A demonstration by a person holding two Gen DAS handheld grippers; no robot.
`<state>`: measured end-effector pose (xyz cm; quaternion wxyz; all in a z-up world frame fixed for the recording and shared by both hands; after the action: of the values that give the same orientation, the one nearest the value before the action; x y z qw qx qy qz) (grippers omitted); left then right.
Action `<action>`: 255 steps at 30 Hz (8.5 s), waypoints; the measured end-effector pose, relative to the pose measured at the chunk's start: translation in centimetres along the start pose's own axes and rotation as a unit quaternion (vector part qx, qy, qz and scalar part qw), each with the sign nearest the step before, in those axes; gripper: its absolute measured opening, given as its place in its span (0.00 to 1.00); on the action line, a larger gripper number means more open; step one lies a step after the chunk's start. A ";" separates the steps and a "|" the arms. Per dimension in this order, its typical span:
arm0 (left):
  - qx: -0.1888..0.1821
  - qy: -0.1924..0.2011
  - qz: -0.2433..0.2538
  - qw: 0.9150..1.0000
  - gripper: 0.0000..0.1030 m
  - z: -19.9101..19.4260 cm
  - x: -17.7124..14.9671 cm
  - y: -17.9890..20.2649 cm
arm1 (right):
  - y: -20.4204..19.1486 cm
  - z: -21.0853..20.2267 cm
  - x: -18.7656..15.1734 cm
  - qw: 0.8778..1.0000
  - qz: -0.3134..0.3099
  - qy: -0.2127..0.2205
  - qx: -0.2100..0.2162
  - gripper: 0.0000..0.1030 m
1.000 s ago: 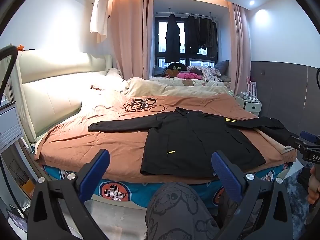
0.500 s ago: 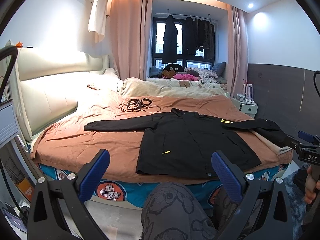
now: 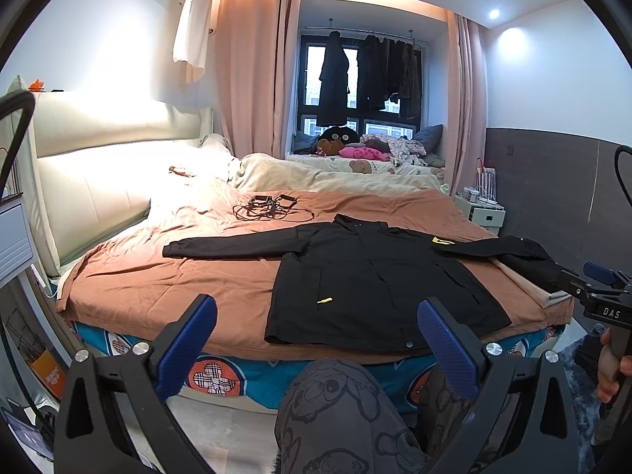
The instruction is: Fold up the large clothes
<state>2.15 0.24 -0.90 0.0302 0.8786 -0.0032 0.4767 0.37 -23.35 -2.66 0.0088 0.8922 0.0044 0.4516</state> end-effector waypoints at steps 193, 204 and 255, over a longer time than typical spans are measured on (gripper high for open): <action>-0.252 -0.258 0.096 0.928 0.04 60.5 32.2 23.5 | 17.3 51.4 19.0 0.912 0.359 -0.166 0.106 0.78; -0.292 -0.333 0.063 0.895 0.64 59.2 28.9 17.7 | 17.2 51.6 19.1 0.911 0.362 -0.170 0.104 0.78; 0.042 -0.354 -0.040 0.933 0.33 63.6 17.8 -8.2 | 21.2 53.9 16.1 0.927 0.279 -0.251 -0.004 0.59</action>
<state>65.45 5.25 -20.97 0.0092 0.9902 0.0418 0.1329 53.32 -44.91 -21.15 -0.1133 0.9416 -0.2486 0.1969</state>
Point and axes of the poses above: each gripper's, at about its wrist camera, not at the fingertips, and z roughly the way its jaws point, y to its right, x to its top, the point moved 3 cm from there along z, roughly the way its jaws point, and after that the axes turned 13 degrees about -y, right-handed, at the moved point
